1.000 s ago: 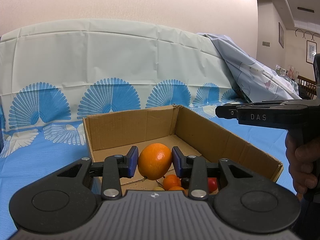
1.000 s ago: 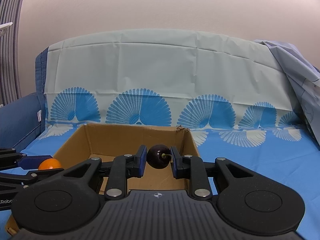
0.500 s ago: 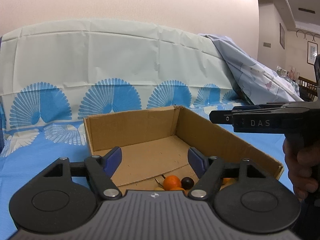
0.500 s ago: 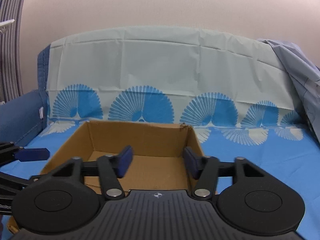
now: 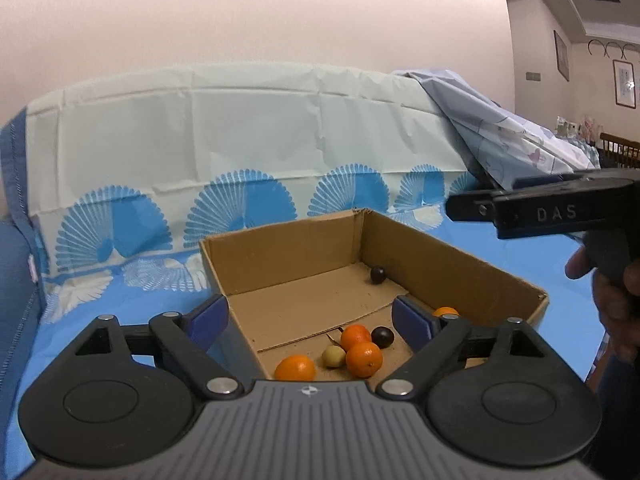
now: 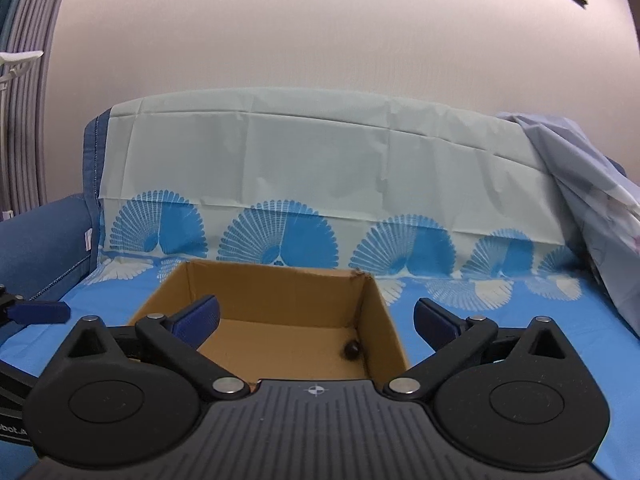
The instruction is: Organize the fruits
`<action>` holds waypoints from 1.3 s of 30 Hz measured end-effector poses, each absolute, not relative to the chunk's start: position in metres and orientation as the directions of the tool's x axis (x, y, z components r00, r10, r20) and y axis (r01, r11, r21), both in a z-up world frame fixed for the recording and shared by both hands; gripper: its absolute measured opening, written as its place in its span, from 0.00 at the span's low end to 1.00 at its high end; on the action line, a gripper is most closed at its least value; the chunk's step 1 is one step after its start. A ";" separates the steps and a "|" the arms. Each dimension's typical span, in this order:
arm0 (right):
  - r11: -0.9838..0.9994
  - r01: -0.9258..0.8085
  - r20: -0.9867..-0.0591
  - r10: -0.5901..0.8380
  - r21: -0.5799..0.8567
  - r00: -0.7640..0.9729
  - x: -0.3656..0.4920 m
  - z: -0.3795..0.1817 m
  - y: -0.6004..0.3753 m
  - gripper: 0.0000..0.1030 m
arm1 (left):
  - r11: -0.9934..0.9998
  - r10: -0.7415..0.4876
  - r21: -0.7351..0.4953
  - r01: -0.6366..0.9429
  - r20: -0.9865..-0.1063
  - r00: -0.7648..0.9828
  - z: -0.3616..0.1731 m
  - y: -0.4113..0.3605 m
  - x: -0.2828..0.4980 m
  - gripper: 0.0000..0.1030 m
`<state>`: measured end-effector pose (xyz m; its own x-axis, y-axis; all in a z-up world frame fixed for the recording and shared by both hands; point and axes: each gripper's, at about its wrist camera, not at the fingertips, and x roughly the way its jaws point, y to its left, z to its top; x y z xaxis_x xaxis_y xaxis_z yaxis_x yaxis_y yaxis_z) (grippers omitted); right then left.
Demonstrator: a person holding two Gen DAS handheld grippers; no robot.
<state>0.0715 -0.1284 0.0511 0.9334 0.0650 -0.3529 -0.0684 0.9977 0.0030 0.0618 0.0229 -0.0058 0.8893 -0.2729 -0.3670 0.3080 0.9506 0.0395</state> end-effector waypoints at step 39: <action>1.000 -0.012 -0.554 0.003 -0.012 0.833 0.034 0.023 -0.127 0.99 | 0.994 -0.112 -0.063 0.092 -0.627 0.771 -0.028 -0.007 0.036 1.00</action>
